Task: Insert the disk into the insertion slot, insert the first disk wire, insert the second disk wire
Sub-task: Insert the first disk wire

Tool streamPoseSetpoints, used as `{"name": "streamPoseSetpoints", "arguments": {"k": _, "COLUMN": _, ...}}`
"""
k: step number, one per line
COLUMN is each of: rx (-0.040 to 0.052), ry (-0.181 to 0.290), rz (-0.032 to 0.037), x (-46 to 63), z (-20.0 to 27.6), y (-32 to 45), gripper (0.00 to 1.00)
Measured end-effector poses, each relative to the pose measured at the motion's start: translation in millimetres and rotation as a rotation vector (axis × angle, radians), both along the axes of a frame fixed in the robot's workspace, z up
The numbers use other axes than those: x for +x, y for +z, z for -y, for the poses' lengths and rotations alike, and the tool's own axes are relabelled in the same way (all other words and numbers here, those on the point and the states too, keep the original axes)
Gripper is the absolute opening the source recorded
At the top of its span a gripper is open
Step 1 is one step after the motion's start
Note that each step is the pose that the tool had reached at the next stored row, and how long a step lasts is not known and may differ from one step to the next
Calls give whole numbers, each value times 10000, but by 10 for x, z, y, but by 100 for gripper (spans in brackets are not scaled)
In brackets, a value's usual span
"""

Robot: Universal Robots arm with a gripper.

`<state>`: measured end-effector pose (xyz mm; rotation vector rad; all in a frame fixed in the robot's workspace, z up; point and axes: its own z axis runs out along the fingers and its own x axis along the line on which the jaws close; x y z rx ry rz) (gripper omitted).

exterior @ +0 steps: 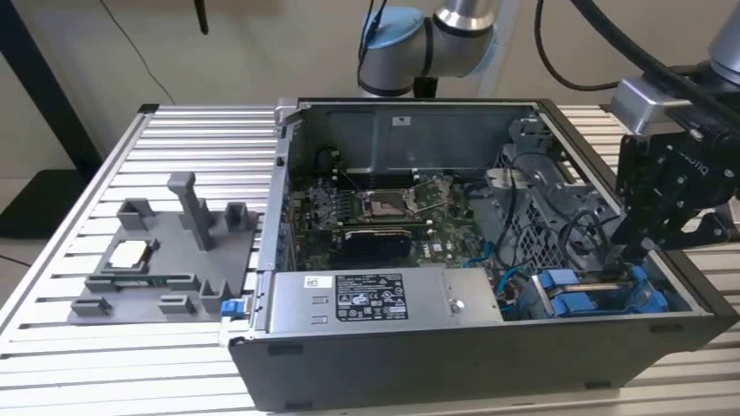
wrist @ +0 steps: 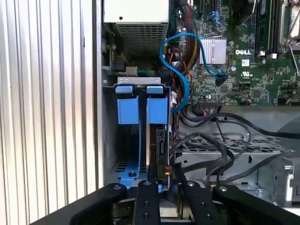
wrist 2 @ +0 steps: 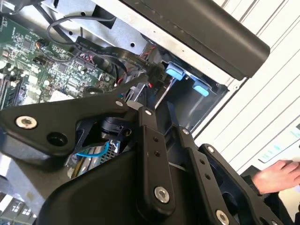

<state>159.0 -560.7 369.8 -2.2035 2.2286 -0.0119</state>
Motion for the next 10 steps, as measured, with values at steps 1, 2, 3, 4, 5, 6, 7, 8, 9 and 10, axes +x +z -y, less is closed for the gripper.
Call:
{"name": "streamPoseSetpoints", "arguments": {"k": 1, "rx": 25, "ry": 0, "rz": -1, "x": -1, "z": -1, "y": 16, "gripper": 27}}
{"name": "streamPoseSetpoints", "arguments": {"k": 2, "rx": 68, "ry": -1, "rz": -1, "x": -1, "z": -1, "y": 25, "gripper": 27}}
{"name": "streamPoseSetpoints", "arguments": {"k": 3, "rx": 150, "ry": -1, "rz": 0, "x": -1, "z": -2, "y": 31, "gripper": 27}}
{"name": "streamPoseSetpoints", "arguments": {"k": 4, "rx": 276, "ry": -1, "rz": 0, "x": -1, "z": -2, "y": 32, "gripper": 27}}
{"name": "streamPoseSetpoints", "arguments": {"k": 5, "rx": 450, "ry": -2, "rz": -1, "x": -2, "z": -2, "y": 32, "gripper": 27}}
{"name": "streamPoseSetpoints", "arguments": {"k": 6, "rx": 629, "ry": -2, "rz": 0, "x": -1, "z": -2, "y": 32, "gripper": 27}}
{"name": "streamPoseSetpoints", "arguments": {"k": 7, "rx": 806, "ry": -1, "rz": 0, "x": 4, "z": -2, "y": 32, "gripper": 27}}
{"name": "streamPoseSetpoints", "arguments": {"k": 8, "rx": 1003, "ry": -1, "rz": 0, "x": 9, "z": -2, "y": 32, "gripper": 27}}
{"name": "streamPoseSetpoints", "arguments": {"k": 9, "rx": 1141, "ry": -1, "rz": -1, "x": 15, "z": -2, "y": 33, "gripper": 27}}
{"name": "streamPoseSetpoints", "arguments": {"k": 10, "rx": 1190, "ry": -2, "rz": -1, "x": 30, "z": -2, "y": 34, "gripper": 27}}
